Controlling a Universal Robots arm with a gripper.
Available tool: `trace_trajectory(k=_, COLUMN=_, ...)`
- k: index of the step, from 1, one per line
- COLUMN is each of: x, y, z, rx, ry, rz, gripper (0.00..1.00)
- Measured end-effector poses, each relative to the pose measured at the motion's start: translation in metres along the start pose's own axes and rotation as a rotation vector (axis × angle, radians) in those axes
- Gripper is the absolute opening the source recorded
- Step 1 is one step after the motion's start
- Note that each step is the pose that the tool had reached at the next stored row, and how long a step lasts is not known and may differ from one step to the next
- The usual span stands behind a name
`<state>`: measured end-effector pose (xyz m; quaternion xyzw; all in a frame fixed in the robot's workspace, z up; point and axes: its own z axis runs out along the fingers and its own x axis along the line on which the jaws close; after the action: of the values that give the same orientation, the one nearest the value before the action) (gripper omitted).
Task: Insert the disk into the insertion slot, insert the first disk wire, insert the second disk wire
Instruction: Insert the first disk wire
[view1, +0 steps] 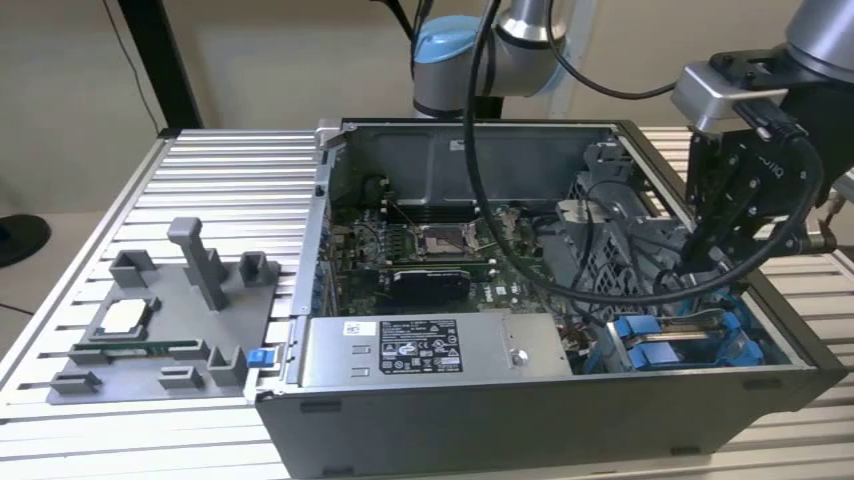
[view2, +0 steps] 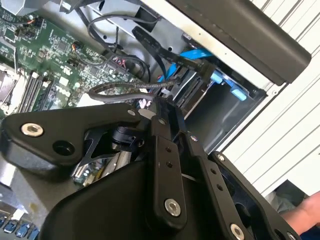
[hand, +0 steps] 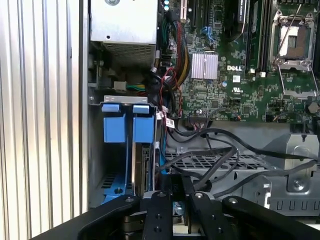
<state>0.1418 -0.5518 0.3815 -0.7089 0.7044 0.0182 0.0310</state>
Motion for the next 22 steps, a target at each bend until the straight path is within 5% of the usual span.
trace_trajectory(k=4, x=0.0039, y=-0.0049, z=0.0008, rx=-0.0009, ry=0.0000, rz=0.000, gripper=0.00)
trace_trajectory(k=13, x=0.0259, y=-0.0052, z=0.0047, rx=-0.0047, ry=-0.0016, rz=0.000, gripper=0.00)
trace_trajectory(k=22, x=0.0412, y=-0.0073, z=0.0103, rx=-0.0351, ry=-0.0021, rz=0.003, gripper=0.00)
